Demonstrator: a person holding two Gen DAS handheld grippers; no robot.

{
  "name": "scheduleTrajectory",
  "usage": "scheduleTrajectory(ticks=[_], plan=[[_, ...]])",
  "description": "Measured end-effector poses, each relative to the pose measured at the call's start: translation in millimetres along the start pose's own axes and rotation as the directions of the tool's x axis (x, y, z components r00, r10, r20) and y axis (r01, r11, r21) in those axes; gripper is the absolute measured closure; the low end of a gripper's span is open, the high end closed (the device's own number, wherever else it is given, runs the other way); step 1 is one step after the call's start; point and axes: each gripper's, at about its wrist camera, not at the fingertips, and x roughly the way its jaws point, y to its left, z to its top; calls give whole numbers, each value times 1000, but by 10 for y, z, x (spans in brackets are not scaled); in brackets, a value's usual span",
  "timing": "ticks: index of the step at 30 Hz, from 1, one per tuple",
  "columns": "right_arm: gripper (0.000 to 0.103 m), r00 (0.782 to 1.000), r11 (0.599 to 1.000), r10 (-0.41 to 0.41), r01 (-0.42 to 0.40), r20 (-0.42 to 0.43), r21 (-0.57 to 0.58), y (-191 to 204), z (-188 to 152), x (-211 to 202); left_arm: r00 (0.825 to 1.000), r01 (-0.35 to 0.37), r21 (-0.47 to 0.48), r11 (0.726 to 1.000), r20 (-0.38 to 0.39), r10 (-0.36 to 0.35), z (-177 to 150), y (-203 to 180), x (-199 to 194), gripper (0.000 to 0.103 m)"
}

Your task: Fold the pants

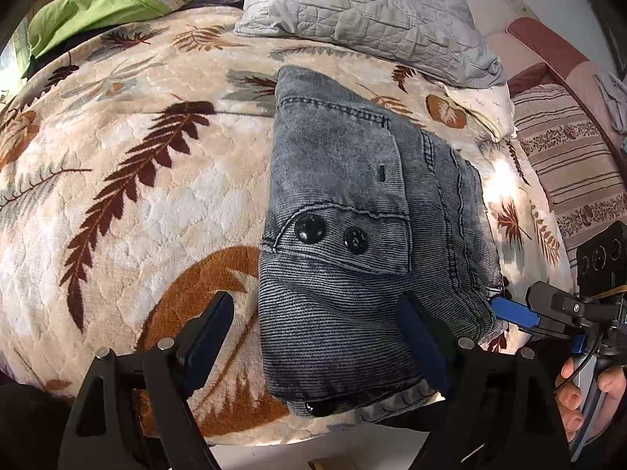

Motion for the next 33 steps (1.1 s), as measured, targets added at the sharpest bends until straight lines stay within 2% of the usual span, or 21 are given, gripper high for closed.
scheduleTrajectory(ticks=[2,6,9,12,14,20,23,26,29,33], plan=[[30,997,997,-39,43,69,-60,116,-30,-125,997,-32,10,999,69,31,-4,-30,-169,17],[30,993,980,-86,100,86,-172,287,-189,-111,983,-125,37,991,140,119,-25,-68,-295,17],[29,973,941,-190,217,128,-261,344,-291,-2,979,-165,45,985,125,158,-51,-35,-230,17],[28,955,898,-267,295,130,-326,381,-342,128,975,-210,58,976,81,205,-97,-37,-42,17],[28,950,888,-290,313,118,-337,396,-351,120,977,-200,39,979,89,196,-119,-7,-27,16],[28,963,924,-240,265,120,-276,389,-278,-7,979,-188,35,982,85,184,-98,-2,-66,17],[28,962,931,-233,263,143,-255,394,-195,-110,987,-141,15,990,80,139,-65,46,-109,17],[28,964,946,-221,249,149,-208,320,-91,-231,995,-22,-78,997,97,30,20,231,-204,17],[28,966,967,-210,227,149,-114,158,36,-334,993,104,-192,976,80,-90,99,497,-165,17],[28,979,989,-144,141,147,31,-121,213,-379,980,199,-282,939,49,-193,98,702,-27,17]])
